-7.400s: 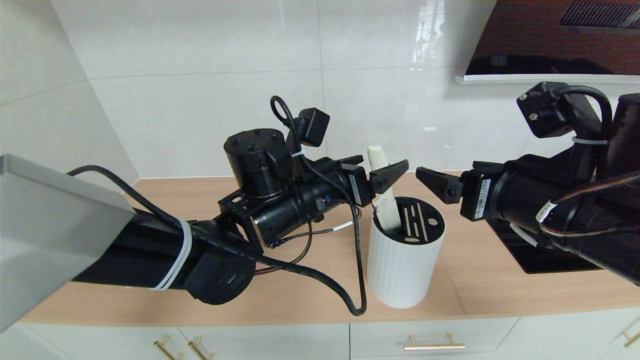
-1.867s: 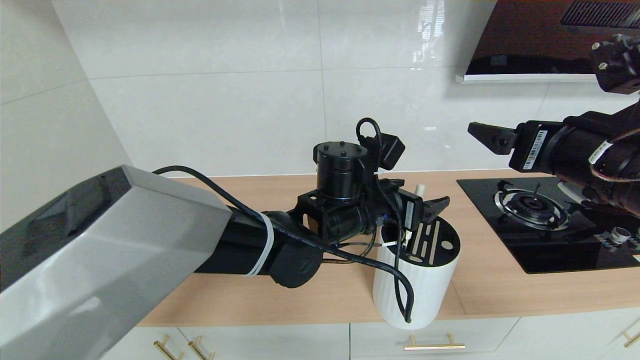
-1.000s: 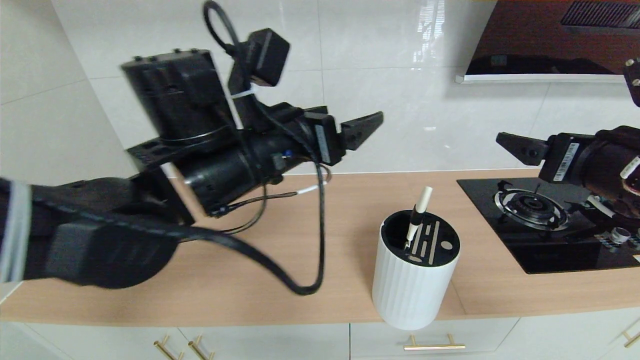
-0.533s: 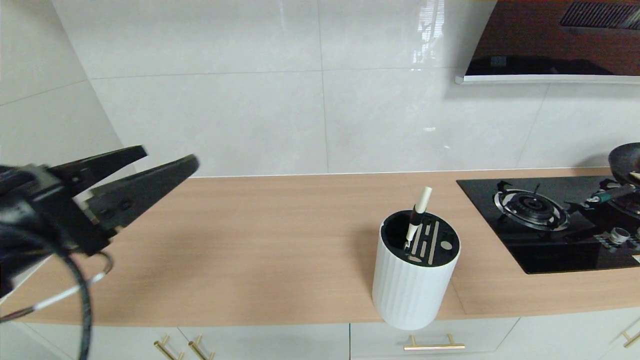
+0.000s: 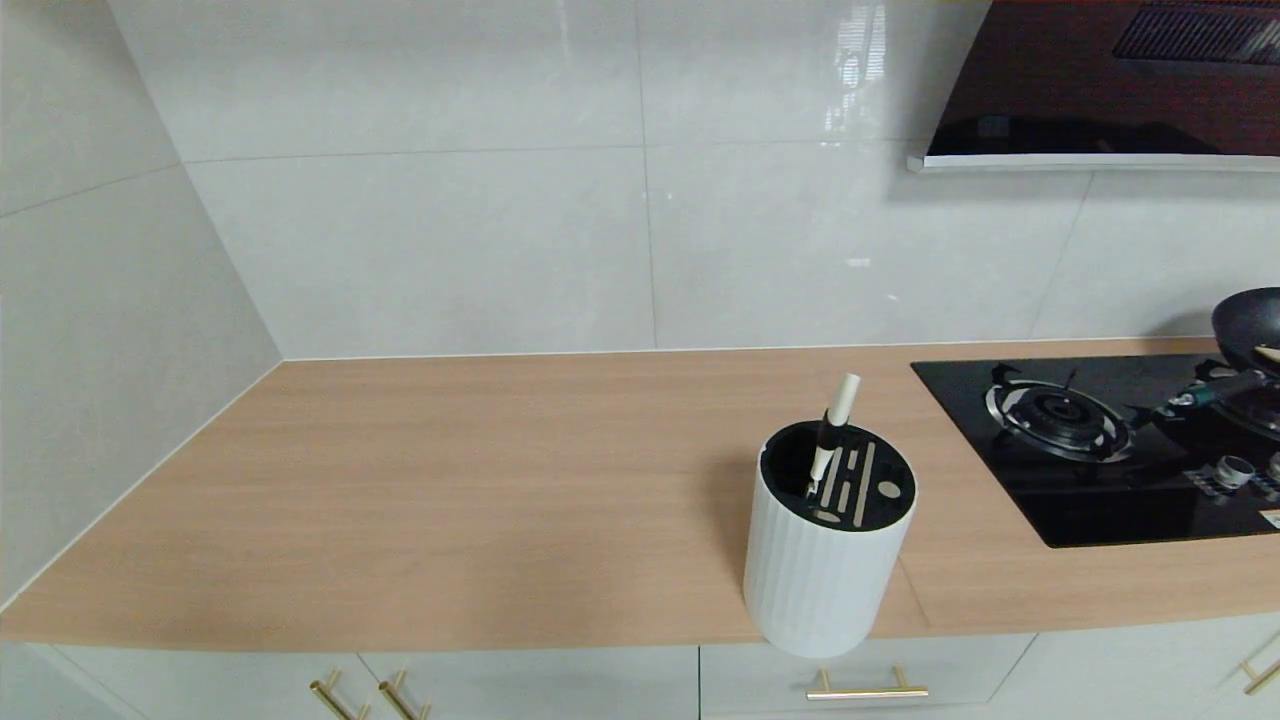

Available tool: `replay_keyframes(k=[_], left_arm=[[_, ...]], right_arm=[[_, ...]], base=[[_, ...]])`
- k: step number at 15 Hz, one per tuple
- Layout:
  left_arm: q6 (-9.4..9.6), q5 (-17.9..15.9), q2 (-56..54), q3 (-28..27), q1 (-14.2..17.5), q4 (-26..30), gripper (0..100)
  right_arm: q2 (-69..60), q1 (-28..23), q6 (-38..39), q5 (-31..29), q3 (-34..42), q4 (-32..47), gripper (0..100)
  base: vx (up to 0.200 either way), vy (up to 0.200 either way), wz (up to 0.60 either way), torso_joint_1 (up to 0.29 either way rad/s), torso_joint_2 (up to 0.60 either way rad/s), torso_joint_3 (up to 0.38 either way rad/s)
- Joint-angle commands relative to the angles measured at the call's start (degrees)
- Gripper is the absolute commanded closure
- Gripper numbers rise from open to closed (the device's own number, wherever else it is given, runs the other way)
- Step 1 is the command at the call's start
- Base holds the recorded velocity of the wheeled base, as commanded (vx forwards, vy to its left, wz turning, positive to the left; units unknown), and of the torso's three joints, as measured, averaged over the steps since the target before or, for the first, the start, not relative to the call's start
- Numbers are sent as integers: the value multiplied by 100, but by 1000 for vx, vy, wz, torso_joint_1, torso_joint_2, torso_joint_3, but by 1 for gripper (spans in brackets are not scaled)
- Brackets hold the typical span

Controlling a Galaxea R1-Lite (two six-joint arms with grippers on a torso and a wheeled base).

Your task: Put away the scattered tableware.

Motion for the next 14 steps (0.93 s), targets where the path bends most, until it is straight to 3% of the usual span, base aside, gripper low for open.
replay_keyframes(k=[1, 2, 3, 4, 5, 7, 8, 9, 11, 13, 14], left_arm=[[29, -17, -1131, 299, 559, 182, 0], [134, 45, -1219, 308, 717, 155, 0], [161, 53, -1315, 291, 1007, 146, 0], [196, 1, -1553, 343, 1218, 182, 0], [231, -26, -1649, 431, 1324, 208, 0], [213, 132, -1737, 712, 1297, 234, 0], [389, 159, -1773, 1363, 1280, 199, 0], [758, 352, -1773, 1881, 1280, 85, 0], [961, 572, -1773, 2795, 1280, -653, 0], [1040, 607, -1773, 2813, 1280, -258, 0], [1048, 607, -1773, 2822, 1280, -319, 0]], right_arm=[[-632, -111, -80, -252, 73, 71, 0], [-632, -155, -71, -797, 99, 19, 0], [-702, -462, -63, -885, 222, 10, 0], [-1045, -805, -80, -726, 319, 54, 0], [-1203, -823, -133, -471, 503, 106, 0], [-1203, -823, -124, -594, 820, -60, 0], [-1203, -823, -151, -586, 1083, -236, 0], [-1203, -823, -168, -577, 1426, -386, 0], [-1203, -823, -151, -586, 2112, -878, 0], [-1203, -823, -168, -577, 2648, -1449, 0], [-1203, -823, -370, -471, 3026, -1722, 0]], base=[[0, 0, 0, 0, 0, 0], [0, 0, 0, 0, 0, 0], [0, 0, 0, 0, 0, 0], [0, 0, 0, 0, 0, 0], [0, 0, 0, 0, 0, 0], [0, 0, 0, 0, 0, 0], [0, 0, 0, 0, 0, 0], [0, 0, 0, 0, 0, 0], [0, 0, 0, 0, 0, 0], [0, 0, 0, 0, 0, 0], [0, 0, 0, 0, 0, 0]])
